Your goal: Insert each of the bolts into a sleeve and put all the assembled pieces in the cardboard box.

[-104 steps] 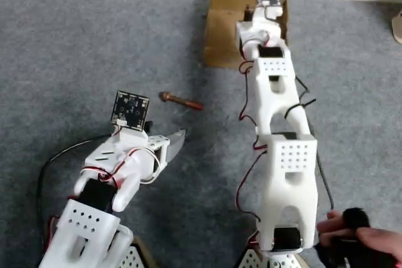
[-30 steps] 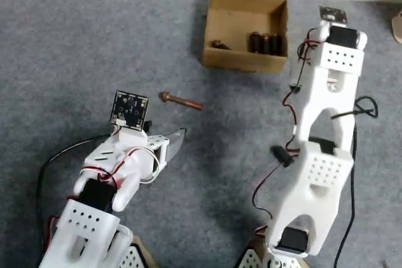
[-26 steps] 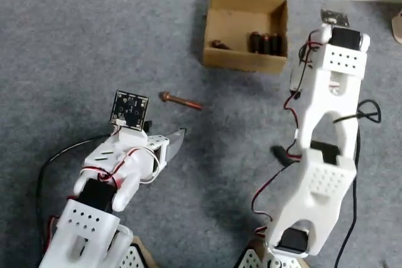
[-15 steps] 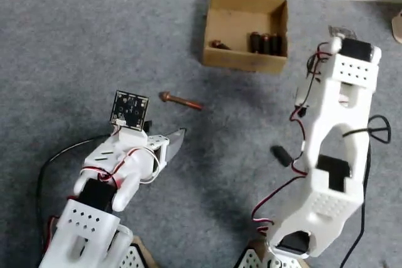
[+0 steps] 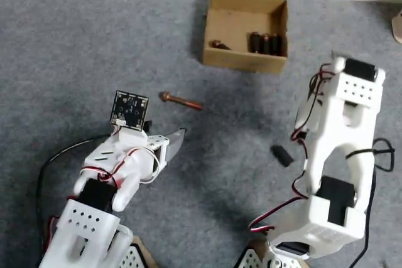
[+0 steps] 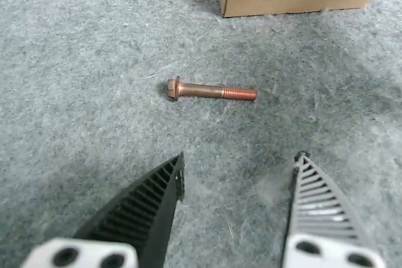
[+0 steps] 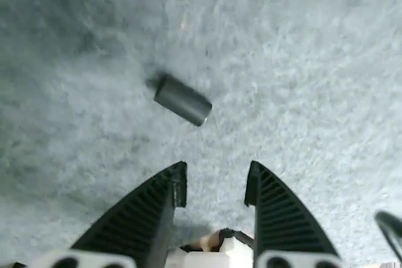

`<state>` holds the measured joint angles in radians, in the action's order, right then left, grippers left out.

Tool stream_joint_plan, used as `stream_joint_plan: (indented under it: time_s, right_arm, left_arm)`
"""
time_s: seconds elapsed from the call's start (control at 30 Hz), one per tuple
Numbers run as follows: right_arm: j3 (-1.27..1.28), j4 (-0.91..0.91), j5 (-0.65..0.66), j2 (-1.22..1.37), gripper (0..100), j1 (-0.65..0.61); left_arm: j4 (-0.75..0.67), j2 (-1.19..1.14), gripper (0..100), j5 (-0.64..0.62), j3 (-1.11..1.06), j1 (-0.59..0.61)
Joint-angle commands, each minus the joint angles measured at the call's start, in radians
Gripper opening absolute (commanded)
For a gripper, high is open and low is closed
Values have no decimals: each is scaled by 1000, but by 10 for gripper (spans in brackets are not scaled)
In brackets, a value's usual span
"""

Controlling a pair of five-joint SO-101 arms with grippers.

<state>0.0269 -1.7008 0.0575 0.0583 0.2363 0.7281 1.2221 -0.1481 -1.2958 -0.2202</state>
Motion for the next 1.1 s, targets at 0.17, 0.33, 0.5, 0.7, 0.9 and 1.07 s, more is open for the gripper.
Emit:
stream_joint_plan:
  time_s: [0.17,0.33,0.5,0.7,0.9,1.07]
  right_arm:
    - [202,186,28,-51,145,2]
    - [225,188,279,-53,145,-12]
    - [225,188,471,-53,146,-16]
    - [225,186,658,-54,146,-22]
    - [225,186,792,-54,146,-25]
    - [223,186,802,-56,146,-28]
  left_arm:
    - [-17,12,264,8,2,1]
    - [-20,12,264,8,4,8]
    - [-21,22,264,9,13,65]
    - [-103,22,264,3,44,271]
    - [-100,22,266,11,84,363]
    - [-101,22,266,123,-44,486]
